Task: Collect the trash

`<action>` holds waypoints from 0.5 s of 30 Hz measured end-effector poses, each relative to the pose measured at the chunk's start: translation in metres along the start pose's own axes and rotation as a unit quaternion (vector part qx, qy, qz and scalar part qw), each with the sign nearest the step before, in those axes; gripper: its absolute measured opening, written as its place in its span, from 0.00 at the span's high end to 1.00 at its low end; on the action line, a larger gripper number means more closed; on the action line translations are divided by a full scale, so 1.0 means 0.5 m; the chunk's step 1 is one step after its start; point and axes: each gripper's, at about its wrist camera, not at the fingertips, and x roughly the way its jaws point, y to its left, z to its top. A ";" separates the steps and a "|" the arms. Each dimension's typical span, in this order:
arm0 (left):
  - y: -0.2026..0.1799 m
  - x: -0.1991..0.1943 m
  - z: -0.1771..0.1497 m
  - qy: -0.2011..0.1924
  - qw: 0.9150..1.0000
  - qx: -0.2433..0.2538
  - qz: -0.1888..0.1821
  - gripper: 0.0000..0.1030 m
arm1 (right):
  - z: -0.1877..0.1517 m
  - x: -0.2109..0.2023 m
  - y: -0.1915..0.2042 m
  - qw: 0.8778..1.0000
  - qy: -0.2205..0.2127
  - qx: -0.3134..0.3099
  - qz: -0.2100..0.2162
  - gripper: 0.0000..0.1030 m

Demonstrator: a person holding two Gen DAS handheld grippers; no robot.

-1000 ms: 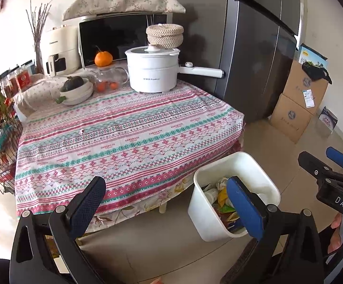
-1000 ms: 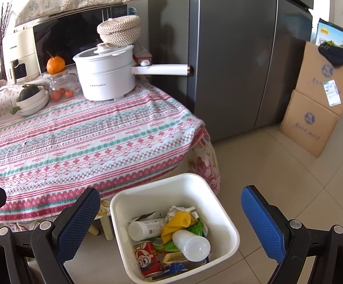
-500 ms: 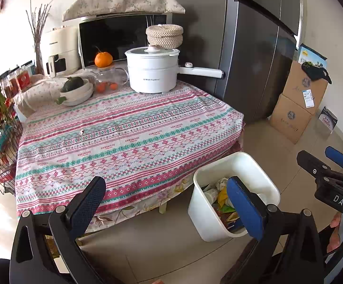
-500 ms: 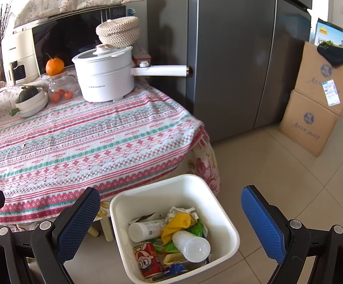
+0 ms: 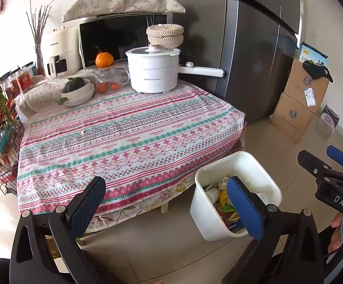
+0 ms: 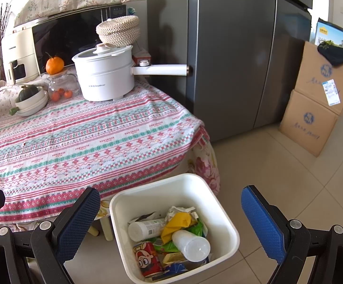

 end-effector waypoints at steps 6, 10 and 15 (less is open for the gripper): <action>0.001 0.000 0.001 0.001 1.000 0.000 0.002 0.00 | 0.000 0.000 0.000 1.000 0.000 0.000 0.000 0.04; 0.001 0.000 0.000 0.002 1.000 0.002 0.001 0.00 | 0.002 0.001 -0.001 1.000 -0.001 0.001 -0.002 0.04; 0.004 0.005 -0.003 0.012 1.000 -0.005 -0.008 0.00 | 0.003 0.002 -0.002 1.000 -0.001 0.001 -0.001 0.04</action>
